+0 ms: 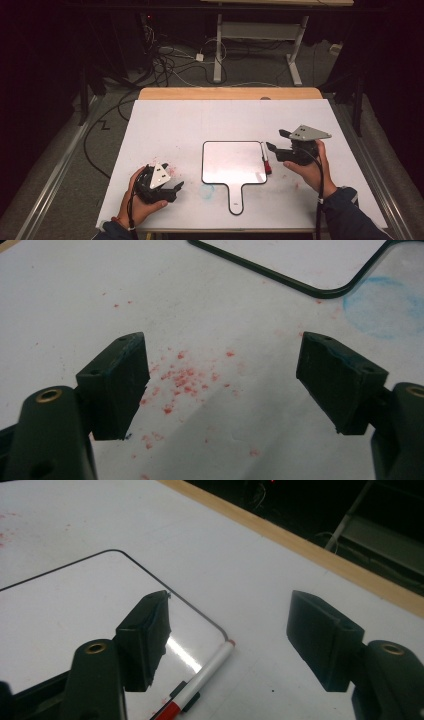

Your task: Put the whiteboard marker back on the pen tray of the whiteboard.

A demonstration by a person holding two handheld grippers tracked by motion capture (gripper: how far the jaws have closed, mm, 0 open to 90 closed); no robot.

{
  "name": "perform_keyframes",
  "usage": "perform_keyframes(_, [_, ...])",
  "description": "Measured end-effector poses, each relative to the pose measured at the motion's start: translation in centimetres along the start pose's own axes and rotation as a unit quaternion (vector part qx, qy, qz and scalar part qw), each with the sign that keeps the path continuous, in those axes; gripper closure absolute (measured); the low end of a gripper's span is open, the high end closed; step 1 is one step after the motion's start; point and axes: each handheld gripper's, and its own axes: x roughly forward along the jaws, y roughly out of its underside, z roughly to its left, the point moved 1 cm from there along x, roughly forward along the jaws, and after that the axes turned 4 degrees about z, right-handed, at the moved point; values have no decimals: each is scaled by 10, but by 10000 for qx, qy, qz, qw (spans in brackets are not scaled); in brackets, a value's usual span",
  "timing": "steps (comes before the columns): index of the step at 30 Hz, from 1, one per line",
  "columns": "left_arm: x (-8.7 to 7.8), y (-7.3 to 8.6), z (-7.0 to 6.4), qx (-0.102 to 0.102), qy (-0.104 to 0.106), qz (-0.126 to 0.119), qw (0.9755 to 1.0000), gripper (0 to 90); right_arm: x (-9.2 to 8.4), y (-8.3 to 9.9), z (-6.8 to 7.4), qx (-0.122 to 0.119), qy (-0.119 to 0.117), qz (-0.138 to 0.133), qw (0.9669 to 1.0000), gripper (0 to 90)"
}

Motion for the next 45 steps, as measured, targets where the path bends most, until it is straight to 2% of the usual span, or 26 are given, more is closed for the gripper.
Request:
perform_keyframes(2, [1, 0, 0, -11, 5, -14, 10000, 204, -8, 0, 0, 4, -22, -98, 9999, 315])
perform_keyframes(8, [4, -2, 0, -32, 5, -19, 10000, 204, -35, 10, 4, -305, 91, -365, 9988, 268])
perform_keyframes(13, [5, -1, -1, -13, 24, -49, 10000, 202, -51, 28, 5, -350, 156, -515, 9979, 243])
perform_keyframes(18, [3, -1, -2, 6, 17, -65, 10000, 201, -62, 50, 8, -385, 257, -495, 9977, 227])
perform_keyframes(23, [1, -3, -5, 49, -10, -184, 9998, 201, -69, 72, 5, -293, 357, -442, 9980, 226])
perform_keyframes(28, [2, -1, -6, 96, -1, -144, 9998, 201, -75, 87, 1, -262, 468, -464, 9975, 226])
perform_keyframes(34, [2, -2, -6, 80, 8, -192, 9998, 201, -76, 105, -2, -220, 557, -267, 9979, 226])
perform_keyframes(37, [2, 0, -7, 145, 38, -140, 9998, 201, -75, 108, -2, -235, 605, -143, 9978, 223])
perform_keyframes(45, [3, 0, -10, 202, 119, -139, 9996, 190, -77, 105, 3, -345, 663, -224, 9969, 209])
